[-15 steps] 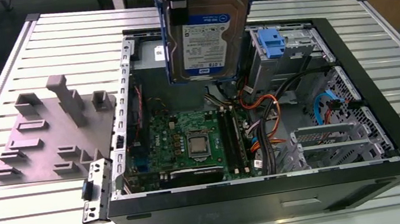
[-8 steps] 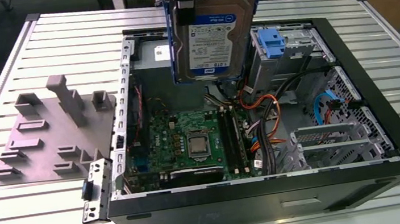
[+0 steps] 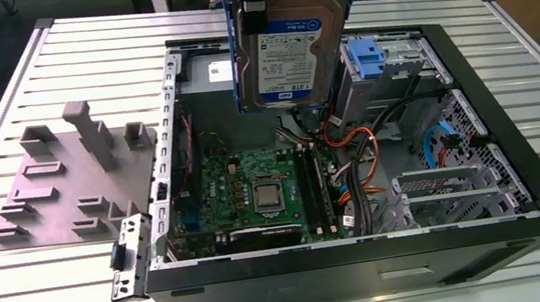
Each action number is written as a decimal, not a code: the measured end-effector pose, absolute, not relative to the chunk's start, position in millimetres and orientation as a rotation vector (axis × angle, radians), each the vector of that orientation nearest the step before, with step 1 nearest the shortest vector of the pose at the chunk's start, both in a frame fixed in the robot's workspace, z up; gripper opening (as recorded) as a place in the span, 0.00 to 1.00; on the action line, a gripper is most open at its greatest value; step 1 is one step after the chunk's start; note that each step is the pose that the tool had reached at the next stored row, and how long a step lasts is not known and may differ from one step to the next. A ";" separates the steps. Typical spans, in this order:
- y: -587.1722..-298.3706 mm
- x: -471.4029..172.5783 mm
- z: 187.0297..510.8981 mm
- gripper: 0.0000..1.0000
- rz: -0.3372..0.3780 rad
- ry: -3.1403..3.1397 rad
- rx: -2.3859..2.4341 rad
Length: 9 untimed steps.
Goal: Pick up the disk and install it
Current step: 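Insert the disk into the insertion slot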
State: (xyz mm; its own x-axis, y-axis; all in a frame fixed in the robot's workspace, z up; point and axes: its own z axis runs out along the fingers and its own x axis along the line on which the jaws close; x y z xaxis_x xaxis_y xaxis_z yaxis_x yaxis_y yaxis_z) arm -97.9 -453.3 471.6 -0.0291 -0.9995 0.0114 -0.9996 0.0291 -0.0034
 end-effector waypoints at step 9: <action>-454.3 -97.8 471.5 0.37 0.016 -2.249 2.185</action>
